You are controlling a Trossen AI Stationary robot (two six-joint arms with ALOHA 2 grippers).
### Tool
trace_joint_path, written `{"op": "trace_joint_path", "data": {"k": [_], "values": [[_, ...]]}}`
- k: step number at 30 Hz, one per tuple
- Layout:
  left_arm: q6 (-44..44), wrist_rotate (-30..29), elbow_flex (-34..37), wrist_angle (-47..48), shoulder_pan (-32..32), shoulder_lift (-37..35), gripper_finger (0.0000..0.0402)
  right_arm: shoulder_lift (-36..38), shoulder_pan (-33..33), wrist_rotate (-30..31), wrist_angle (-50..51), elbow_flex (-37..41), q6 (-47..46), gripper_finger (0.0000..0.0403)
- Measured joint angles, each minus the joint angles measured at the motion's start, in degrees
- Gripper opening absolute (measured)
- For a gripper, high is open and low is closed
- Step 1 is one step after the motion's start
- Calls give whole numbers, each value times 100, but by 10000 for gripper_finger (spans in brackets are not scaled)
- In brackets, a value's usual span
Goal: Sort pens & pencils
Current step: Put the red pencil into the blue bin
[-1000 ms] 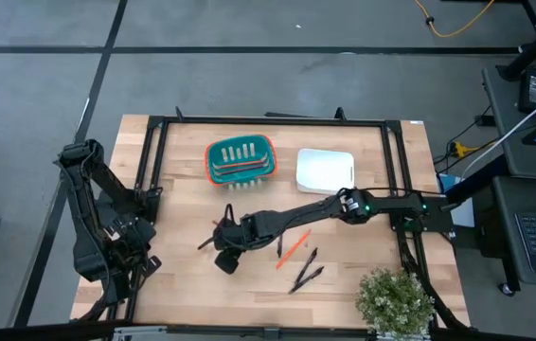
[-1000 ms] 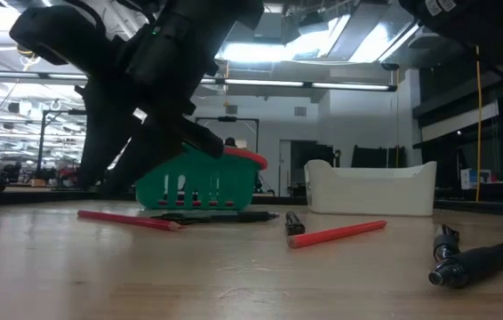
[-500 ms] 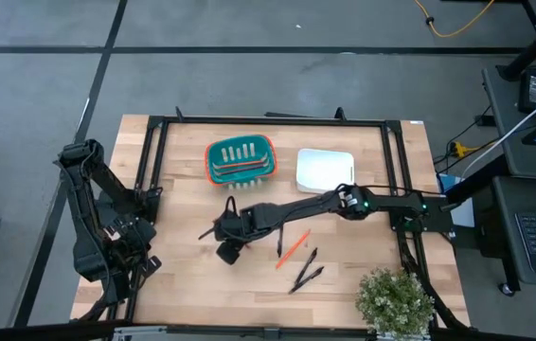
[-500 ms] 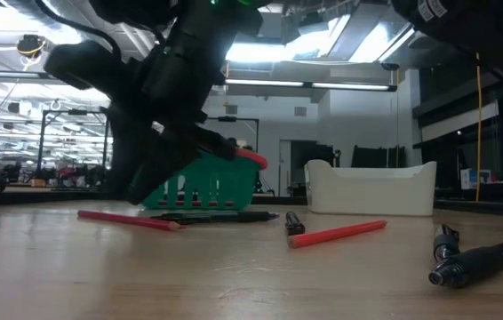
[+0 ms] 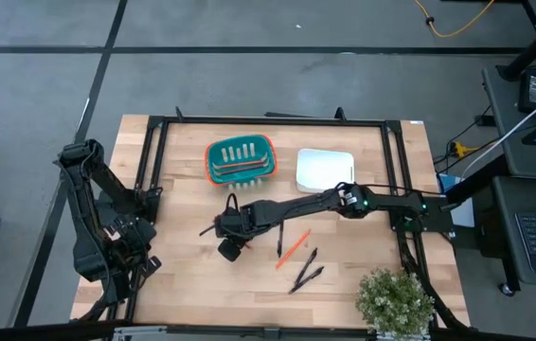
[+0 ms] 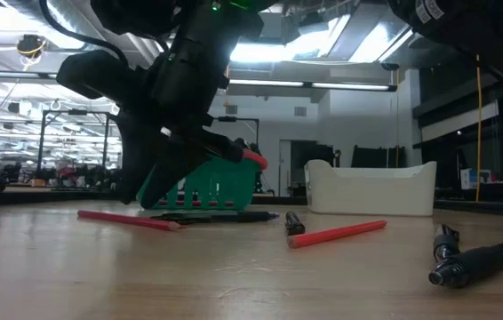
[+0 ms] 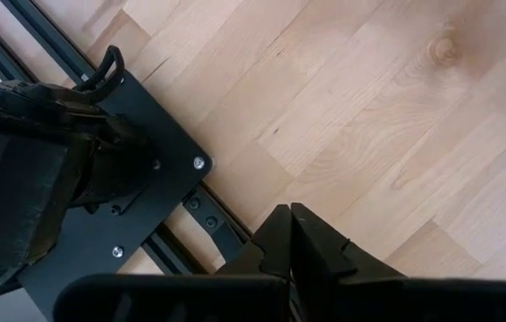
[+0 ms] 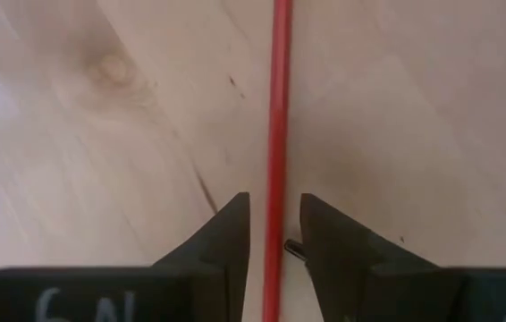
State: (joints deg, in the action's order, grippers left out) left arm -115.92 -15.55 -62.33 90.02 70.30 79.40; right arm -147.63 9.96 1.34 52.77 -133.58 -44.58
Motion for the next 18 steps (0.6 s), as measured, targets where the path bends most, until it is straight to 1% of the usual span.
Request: {"op": "trace_joint_path", "data": {"k": [18], "values": [[0, -2, 0, 0, 2, 0, 0, -179, -7, -166, -61, -15, -9, 102]]}}
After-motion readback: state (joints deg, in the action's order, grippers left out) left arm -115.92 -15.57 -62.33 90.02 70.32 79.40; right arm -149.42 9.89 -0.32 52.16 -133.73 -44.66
